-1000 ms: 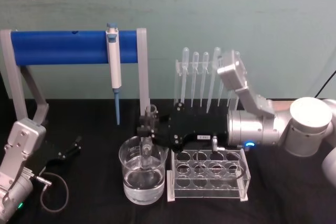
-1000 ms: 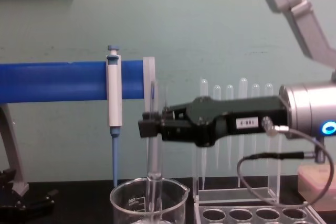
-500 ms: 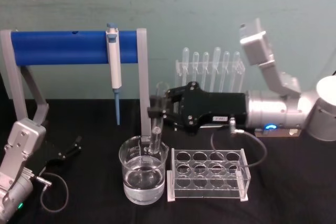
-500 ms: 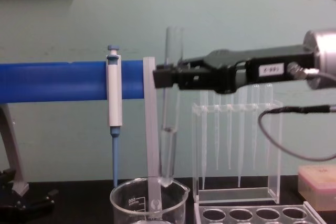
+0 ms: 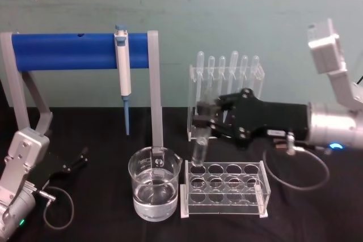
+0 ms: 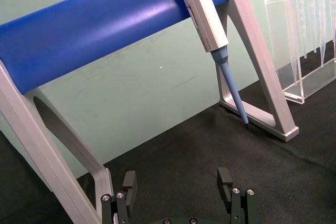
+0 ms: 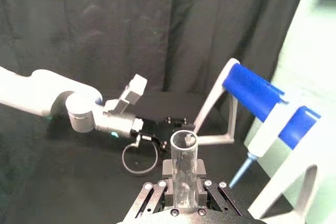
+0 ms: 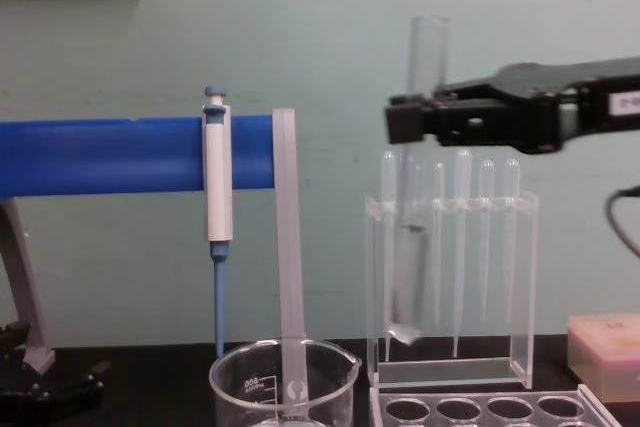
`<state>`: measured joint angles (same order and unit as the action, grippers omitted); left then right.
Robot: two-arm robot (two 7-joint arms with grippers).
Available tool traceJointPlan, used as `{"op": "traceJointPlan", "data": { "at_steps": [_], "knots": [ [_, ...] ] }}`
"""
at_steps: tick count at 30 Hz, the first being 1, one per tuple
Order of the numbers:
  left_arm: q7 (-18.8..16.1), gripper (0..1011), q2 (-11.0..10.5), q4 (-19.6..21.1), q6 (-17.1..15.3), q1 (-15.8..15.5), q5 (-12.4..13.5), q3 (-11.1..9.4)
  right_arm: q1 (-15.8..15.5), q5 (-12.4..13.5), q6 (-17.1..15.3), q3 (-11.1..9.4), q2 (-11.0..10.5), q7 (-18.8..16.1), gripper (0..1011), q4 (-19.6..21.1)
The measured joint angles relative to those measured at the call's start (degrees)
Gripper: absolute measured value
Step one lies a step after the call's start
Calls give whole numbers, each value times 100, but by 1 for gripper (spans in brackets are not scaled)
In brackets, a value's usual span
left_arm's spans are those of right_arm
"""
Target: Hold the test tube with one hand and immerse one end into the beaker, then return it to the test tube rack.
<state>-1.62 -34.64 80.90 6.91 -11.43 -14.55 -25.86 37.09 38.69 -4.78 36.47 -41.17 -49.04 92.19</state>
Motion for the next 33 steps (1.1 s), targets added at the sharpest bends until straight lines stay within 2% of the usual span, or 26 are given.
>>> {"op": "traceJointPlan", "data": {
  "at_steps": [6,10,13,17,24,33],
  "knots": [
    [0,1000,0,0,0,0,0,0,-453,100,65,-210,-392,185,225,273],
    [0,1000,0,0,0,0,0,0,-736,120,171,-323,-551,271,226,359],
    [0,1000,0,0,0,0,0,0,-864,72,303,-371,-577,294,226,350],
    [0,1000,0,0,0,0,0,0,-917,-62,447,-385,-551,294,226,268],
    [0,1000,0,0,0,0,0,0,-912,-303,651,-379,-353,238,226,-55],
    [0,1000,0,0,0,0,0,0,-896,-418,811,-380,-81,101,226,-489]
  ]
}}
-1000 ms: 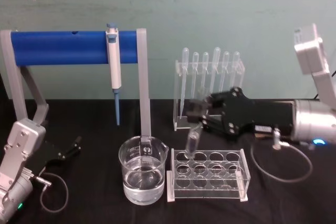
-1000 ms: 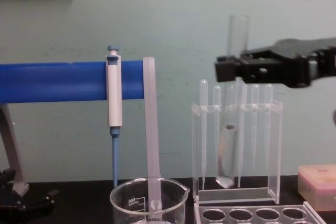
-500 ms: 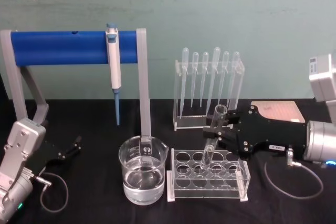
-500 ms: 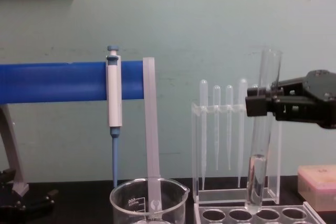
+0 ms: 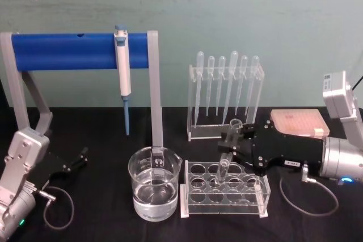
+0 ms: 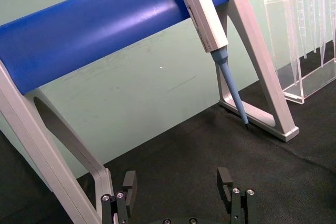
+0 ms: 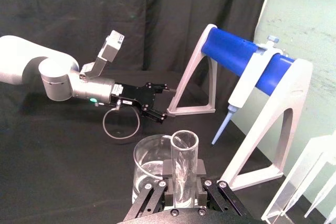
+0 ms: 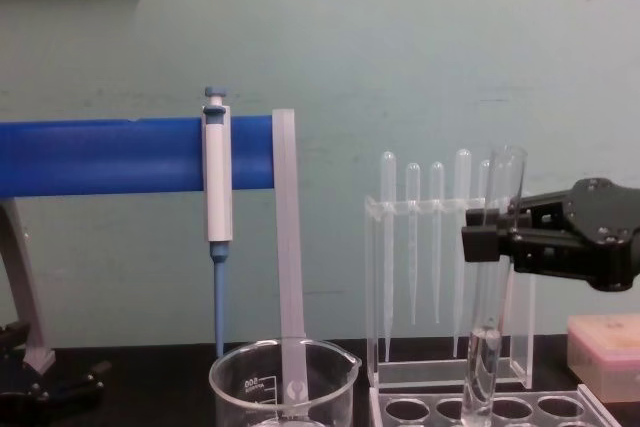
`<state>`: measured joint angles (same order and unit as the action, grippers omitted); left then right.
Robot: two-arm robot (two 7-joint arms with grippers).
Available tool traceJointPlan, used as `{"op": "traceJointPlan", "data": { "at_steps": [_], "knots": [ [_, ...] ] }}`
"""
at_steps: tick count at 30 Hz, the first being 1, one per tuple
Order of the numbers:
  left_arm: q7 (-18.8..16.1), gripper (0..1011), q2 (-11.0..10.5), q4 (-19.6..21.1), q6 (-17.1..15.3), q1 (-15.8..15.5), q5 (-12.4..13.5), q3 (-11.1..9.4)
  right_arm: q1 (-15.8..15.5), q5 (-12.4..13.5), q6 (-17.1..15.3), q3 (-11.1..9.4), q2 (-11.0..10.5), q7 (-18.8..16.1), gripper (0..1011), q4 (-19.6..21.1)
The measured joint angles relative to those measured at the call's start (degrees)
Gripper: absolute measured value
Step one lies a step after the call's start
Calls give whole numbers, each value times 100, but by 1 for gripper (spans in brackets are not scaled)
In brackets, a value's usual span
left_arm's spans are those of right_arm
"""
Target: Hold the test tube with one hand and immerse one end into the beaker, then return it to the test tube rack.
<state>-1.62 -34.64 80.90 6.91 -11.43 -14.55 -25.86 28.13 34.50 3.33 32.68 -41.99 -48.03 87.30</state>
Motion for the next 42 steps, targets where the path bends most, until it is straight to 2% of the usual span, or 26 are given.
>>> {"op": "traceJointPlan", "data": {
  "at_steps": [20,29,42],
  "knots": [
    [0,1000,0,0,0,0,0,0,-39,-104,156,6,302,-159,226,-528],
    [0,1000,0,0,0,0,0,0,-57,-215,179,58,384,-180,226,-686],
    [0,1000,0,0,0,0,0,0,-105,-240,305,78,529,-245,226,-933]
  ]
}}
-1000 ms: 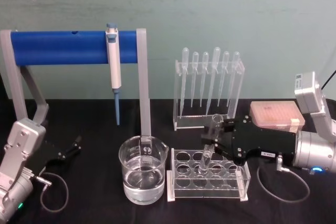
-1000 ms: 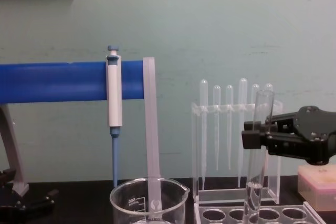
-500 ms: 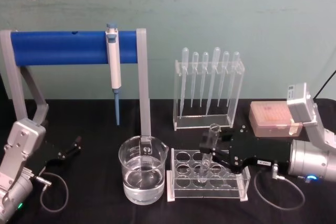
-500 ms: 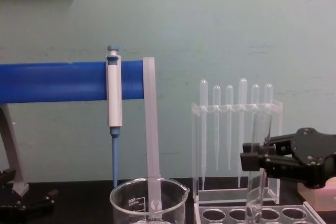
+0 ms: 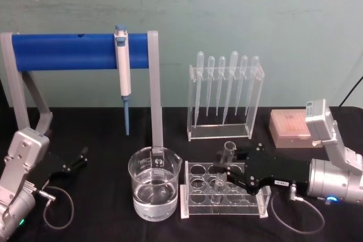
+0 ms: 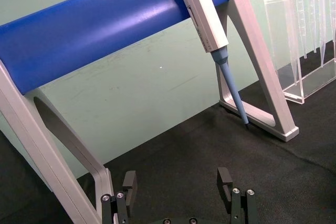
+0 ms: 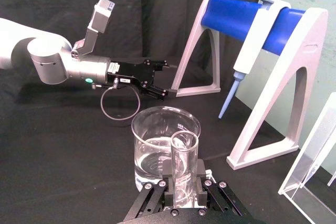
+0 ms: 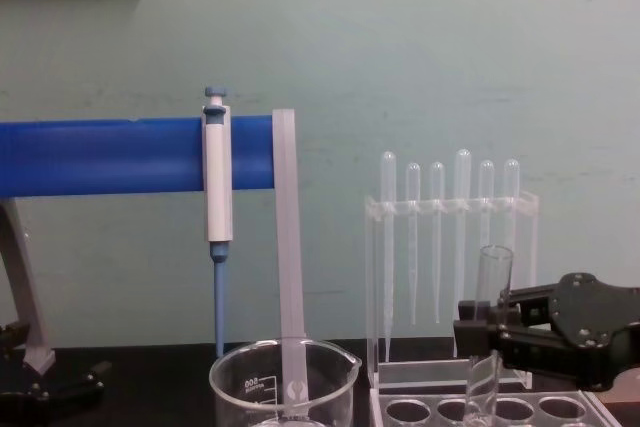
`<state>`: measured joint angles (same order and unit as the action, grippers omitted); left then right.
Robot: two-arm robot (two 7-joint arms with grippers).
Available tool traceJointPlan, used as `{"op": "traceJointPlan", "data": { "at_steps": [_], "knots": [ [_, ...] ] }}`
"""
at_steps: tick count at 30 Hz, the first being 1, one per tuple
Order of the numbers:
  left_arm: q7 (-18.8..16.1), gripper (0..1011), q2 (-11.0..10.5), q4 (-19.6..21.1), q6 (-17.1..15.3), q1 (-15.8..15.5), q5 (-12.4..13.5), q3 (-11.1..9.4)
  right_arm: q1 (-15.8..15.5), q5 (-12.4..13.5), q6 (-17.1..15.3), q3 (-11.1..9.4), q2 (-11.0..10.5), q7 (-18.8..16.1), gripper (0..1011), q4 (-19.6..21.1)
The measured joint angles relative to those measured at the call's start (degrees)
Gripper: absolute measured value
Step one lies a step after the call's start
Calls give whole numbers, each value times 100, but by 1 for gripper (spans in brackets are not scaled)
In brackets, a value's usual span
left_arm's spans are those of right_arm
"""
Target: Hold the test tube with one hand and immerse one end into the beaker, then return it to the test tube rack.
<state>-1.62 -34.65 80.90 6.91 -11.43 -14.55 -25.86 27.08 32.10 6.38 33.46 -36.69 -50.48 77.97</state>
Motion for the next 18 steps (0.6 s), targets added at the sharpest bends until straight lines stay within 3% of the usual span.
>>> {"op": "traceJointPlan", "data": {
  "at_steps": [18],
  "knots": [
    [0,1000,0,0,0,0,0,0,-26,-28,21,6,66,-15,226,-123]
  ]
}}
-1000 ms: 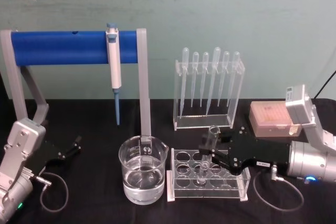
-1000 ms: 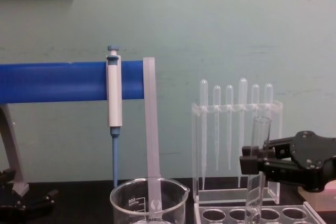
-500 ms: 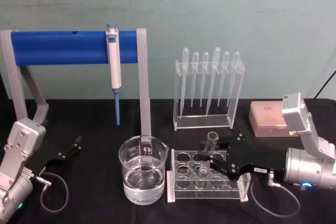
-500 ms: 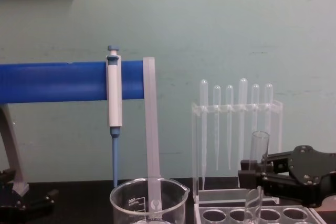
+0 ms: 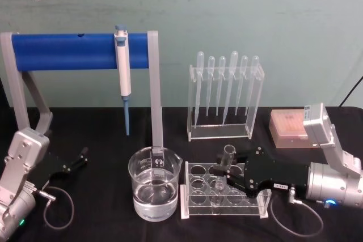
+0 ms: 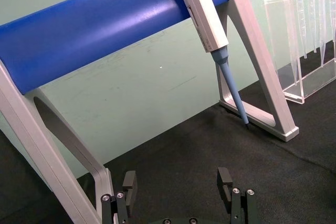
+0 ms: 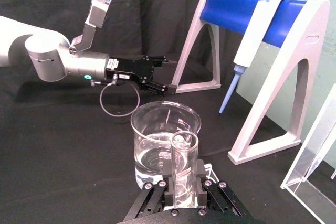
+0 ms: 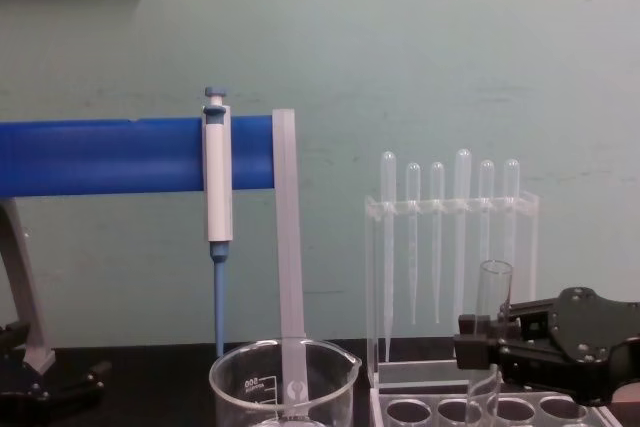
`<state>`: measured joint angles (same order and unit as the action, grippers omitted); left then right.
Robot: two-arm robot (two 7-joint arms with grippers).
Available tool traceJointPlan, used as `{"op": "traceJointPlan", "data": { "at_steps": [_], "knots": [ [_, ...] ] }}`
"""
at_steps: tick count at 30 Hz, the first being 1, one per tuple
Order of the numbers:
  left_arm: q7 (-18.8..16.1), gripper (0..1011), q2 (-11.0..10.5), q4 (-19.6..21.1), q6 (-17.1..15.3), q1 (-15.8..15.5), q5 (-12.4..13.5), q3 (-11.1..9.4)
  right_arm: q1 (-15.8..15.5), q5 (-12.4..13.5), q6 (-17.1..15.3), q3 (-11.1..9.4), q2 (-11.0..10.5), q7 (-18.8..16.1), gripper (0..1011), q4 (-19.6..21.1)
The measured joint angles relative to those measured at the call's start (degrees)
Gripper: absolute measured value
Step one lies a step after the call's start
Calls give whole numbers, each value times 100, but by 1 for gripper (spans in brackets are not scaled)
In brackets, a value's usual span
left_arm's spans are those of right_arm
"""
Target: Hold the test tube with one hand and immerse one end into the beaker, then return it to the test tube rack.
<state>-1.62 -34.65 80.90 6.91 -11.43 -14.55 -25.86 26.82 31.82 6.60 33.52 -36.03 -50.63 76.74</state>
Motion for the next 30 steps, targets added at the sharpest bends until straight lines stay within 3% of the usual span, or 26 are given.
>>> {"op": "traceJointPlan", "data": {
  "at_steps": [6,24,30],
  "knots": [
    [0,1000,0,0,0,0,0,0,2,0,-1,0,-2,1,298,4],
    [0,1000,0,0,0,0,0,0,10,2,-5,0,-10,2,890,13],
    [0,1000,0,0,0,0,0,0,14,0,-2,0,-8,1,1003,20]
  ]
}}
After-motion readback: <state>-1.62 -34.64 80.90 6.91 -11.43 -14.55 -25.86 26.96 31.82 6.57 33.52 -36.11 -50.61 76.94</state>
